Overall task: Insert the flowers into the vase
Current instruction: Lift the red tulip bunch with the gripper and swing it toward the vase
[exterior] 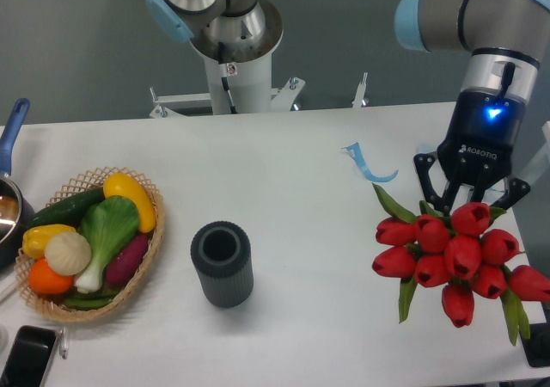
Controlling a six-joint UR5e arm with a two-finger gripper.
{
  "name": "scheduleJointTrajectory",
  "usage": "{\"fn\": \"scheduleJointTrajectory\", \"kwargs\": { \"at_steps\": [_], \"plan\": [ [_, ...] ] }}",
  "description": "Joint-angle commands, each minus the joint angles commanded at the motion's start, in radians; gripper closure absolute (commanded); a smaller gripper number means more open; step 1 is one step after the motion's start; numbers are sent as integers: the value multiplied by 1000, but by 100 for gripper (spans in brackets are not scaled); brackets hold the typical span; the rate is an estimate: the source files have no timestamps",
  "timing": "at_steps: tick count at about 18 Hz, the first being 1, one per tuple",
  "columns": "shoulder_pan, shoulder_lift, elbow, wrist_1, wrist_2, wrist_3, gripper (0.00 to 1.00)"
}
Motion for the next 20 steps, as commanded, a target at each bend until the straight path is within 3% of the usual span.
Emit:
{"fn": "scheduleJointTrajectory", "kwargs": {
  "at_steps": [4,12,16,20],
  "plan": [
    [-11,2,5,0,-2,-8,75],
    [-103,2,-2,2,0,-35,76],
    [-138,-2,-6,38,-8,-35,76],
    [-140,-12,-26,44,-116,-26,76]
  ]
}}
